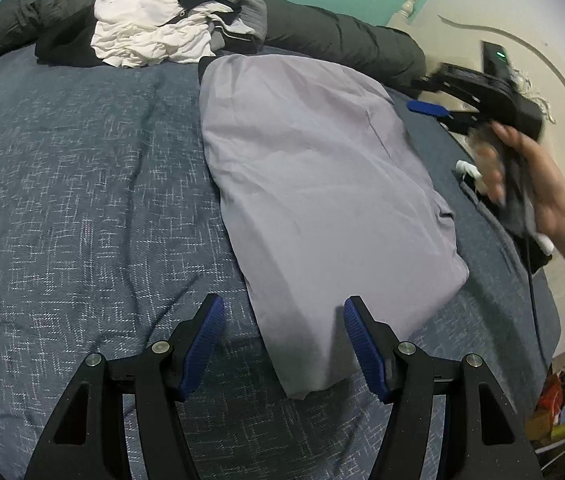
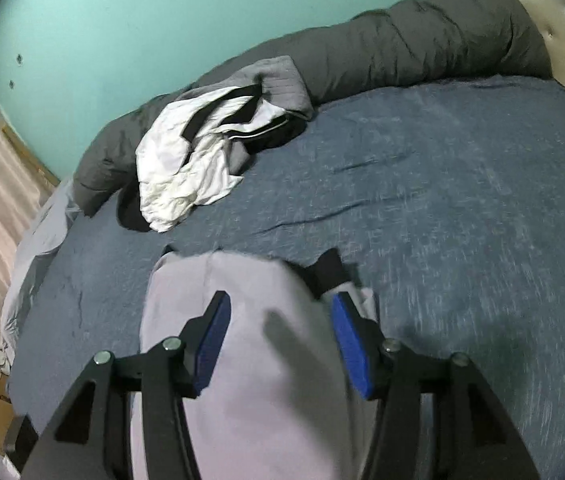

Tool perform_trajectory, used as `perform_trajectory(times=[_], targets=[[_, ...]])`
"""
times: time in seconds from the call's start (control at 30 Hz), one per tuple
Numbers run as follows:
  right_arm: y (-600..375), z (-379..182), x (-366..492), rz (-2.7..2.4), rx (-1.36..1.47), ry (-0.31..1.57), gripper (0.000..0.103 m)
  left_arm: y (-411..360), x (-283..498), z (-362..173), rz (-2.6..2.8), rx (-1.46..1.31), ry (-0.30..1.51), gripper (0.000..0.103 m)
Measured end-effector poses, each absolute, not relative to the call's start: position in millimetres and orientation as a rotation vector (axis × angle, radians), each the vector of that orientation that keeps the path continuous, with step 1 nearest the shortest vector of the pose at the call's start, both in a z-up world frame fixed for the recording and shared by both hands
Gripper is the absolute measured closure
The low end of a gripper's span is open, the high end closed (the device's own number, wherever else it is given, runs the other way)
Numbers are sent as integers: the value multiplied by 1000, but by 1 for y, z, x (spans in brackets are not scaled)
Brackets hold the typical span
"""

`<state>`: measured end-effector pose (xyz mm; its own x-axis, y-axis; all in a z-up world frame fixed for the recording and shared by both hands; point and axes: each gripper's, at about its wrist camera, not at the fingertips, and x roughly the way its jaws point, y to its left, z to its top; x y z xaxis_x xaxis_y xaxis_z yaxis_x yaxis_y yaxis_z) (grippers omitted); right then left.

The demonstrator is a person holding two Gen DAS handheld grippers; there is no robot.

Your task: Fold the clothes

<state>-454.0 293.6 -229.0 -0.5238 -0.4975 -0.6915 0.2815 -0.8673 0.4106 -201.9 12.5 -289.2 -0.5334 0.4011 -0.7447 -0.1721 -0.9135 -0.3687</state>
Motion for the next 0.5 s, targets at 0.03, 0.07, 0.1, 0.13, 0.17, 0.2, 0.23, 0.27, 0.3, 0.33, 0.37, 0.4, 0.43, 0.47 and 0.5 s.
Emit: perform_trajectory(times=[0.03,0.07,0.1,0.13,0.17,0.2,0.23,0.27,0.3,0.33,0.37,0.4,0.43,0.47,0.5], targets=[[294,-234,-462,-2371,1217,-365,49,12,-202,-290,2466,-1295,-359,37],[294,-238,-467,-2354,1231,-396,49,12,-203,-291,2464,-1297,-362,37],[295,-242,-472,-2336,1244,-428,50,11,-203,-292,2462,-1299,-365,37],[295,-246,-477,-2319,1255,-456,54,11,-203,-293,2461,-1301,-368,37],[294,-248,-479,-2309,1255,-469,62,11,-204,-294,2458,-1303,-365,37],[292,-250,-481,-2299,1248,-473,80,12,-204,-295,2456,-1307,-360,37],[290,-251,-482,-2286,1243,-476,93,13,-204,-296,2454,-1310,-356,37],[287,-255,-483,-2269,1249,-472,97,14,-204,-297,2452,-1313,-353,37],[283,-258,-482,-2264,1262,-446,100,15,-204,-298,2450,-1315,-349,37],[281,-262,-482,-2264,1273,-428,101,16,-204,-299,2447,-1318,-346,37],[283,-265,-480,-2283,1275,-439,101,17,-204,-300,2445,-1321,-342,37],[287,-269,-479,-2305,1284,-454,101,17,-204,-300,2443,-1323,-340,37],[296,-278,-479,-2337,1318,-491,101,18,-204,-301,2442,-1324,-337,37],[304,-286,-479,-2364,1348,-520,101,19,-204,-301,2441,-1326,-334,36],[306,-292,-478,-2371,1367,-521,101,20,-204,-302,2439,-1327,-332,36]])
